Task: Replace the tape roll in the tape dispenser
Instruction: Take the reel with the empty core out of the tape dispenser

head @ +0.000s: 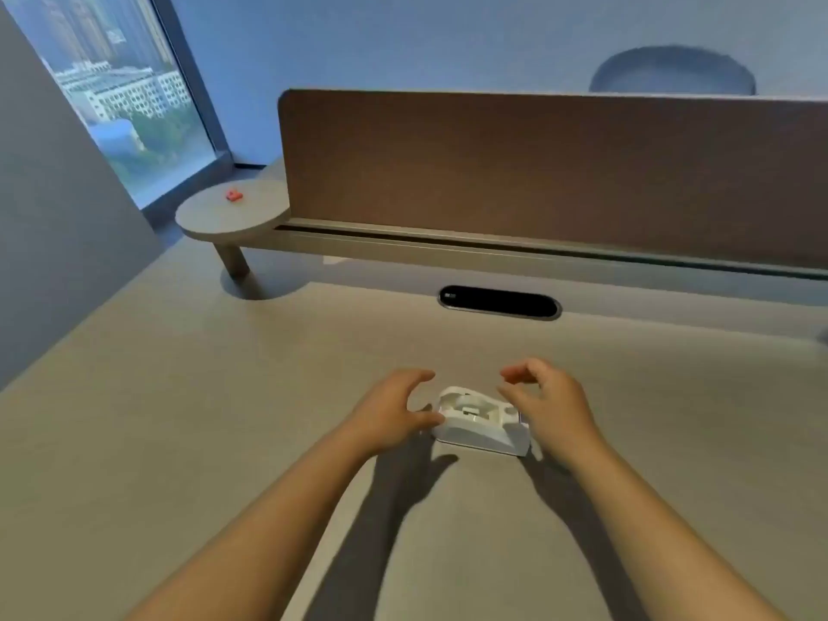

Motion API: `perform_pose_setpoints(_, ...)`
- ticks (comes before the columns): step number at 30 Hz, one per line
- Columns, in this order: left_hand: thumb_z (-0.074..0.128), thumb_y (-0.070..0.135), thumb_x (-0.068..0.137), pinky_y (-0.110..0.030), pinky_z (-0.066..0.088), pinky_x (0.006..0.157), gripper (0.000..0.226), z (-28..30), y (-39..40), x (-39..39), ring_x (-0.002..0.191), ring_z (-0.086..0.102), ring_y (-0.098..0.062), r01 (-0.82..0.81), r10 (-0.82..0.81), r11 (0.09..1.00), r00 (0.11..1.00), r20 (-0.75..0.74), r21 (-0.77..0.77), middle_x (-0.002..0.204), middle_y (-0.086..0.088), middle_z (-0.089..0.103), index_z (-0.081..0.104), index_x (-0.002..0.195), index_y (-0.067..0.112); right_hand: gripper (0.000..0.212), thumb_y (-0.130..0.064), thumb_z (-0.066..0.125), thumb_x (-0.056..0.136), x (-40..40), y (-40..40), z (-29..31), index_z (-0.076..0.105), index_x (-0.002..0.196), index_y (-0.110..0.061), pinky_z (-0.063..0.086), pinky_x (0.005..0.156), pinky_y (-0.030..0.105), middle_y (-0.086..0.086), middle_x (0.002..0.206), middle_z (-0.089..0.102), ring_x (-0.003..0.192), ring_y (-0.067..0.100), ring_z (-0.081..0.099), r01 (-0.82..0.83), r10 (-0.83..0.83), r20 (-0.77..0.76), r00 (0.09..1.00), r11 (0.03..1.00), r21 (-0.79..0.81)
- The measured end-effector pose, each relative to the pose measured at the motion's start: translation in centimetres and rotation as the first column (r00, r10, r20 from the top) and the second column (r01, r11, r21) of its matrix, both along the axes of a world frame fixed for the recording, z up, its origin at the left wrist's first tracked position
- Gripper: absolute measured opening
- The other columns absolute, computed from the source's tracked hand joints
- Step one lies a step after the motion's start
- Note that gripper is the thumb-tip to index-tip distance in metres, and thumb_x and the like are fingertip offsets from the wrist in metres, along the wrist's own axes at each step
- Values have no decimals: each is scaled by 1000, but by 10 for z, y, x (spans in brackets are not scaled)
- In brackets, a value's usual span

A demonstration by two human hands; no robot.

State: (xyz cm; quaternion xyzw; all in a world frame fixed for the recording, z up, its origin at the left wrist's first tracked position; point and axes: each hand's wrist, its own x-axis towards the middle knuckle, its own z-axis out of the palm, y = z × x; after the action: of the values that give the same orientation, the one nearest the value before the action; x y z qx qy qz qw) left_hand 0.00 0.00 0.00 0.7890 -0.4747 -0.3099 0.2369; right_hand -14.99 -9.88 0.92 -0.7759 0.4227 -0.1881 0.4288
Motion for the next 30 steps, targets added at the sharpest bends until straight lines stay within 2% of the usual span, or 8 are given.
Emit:
perform_pose_setpoints(2, 60, 24, 79, -22, 26, 103, 64, -14, -6, 3, 132, 34, -20, 19, -18, 1000, 999, -31, 15, 147, -5, 33, 30, 135, 17, 18, -17, 57, 82, 8, -3, -17, 61, 97, -10, 43, 92, 42, 9, 106, 63, 102, 25, 52, -15, 9, -104, 995, 998, -64)
perform_pose_setpoints(4, 61, 23, 79, -15, 22, 96, 67, -28, -11, 5, 131, 35, -20, 32, -30, 999, 997, -75, 35, 147, -6, 33, 28, 136, 17, 18, -19, 56, 82, 12, -3, -31, 60, 98, -12, 40, 92, 42, 8, 107, 63, 101, 23, 49, -34, 23, -158, 987, 997, -65)
perform_pose_setpoints(10, 65, 19, 75, -29, 34, 104, 63, -52, -24, 13, 124, 45, -21, 55, -56, 998, 989, -134, -13, 139, -6, 47, 38, 132, 18, 14, -22, 55, 82, 20, -6, -57, 61, 93, -16, 22, 79, 28, 2, 102, 63, 96, 17, 43, -37, 14, -178, 984, 992, -124)
perform_pose_setpoints(14, 68, 12, 71, -34, 42, 101, 56, -56, -28, 17, 112, 55, -23, 13, -24, 998, 983, -182, -64, 127, -9, 57, 50, 123, 18, 6, -15, 58, 79, 21, -8, -60, 63, 83, -14, 34, 85, 38, -1, 85, 60, 91, 19, 45, -13, -1, -117, 993, 994, -113)
perform_pose_setpoints(18, 69, 12, 69, -36, 43, 99, 55, -61, -30, 19, 107, 57, -23, 6, -22, 996, 985, -169, -93, 122, -10, 60, 53, 120, 18, 4, -8, 60, 76, 23, -7, -61, 64, 78, -9, 39, 86, 46, -15, 70, 50, 85, 18, 45, 10, -18, -67, 998, 994, -109)
perform_pose_setpoints(21, 69, 13, 69, -36, 43, 99, 55, -63, -31, 18, 106, 57, -23, 21, -37, 994, 988, -147, -109, 121, -9, 61, 52, 121, 17, 4, -7, 60, 76, 24, -7, -63, 65, 76, -8, 40, 86, 47, -20, 69, 48, 84, 18, 47, 24, -28, -32, 999, 993, -118)
perform_pose_setpoints(27, 66, 15, 73, -32, 42, 97, 55, -66, -28, 15, 108, 56, -23, 16, -34, 990, 991, -128, -139, 125, -8, 58, 48, 125, 18, 8, -11, 60, 78, 29, -1, -66, 67, 82, -11, 38, 88, 43, 1, 84, 67, 89, 25, 53, 49, -54, -23, 998, 983, -176)
perform_pose_setpoints(30, 65, 15, 74, -30, 41, 95, 56, -64, -28, 13, 109, 55, -22, 8, -28, 991, 989, -144, -134, 127, -7, 56, 46, 127, 18, 8, -12, 61, 77, 27, -4, -68, 67, 82, -14, 41, 90, 47, -7, 81, 60, 92, 26, 53, 48, -48, 2, 999, 989, -140)
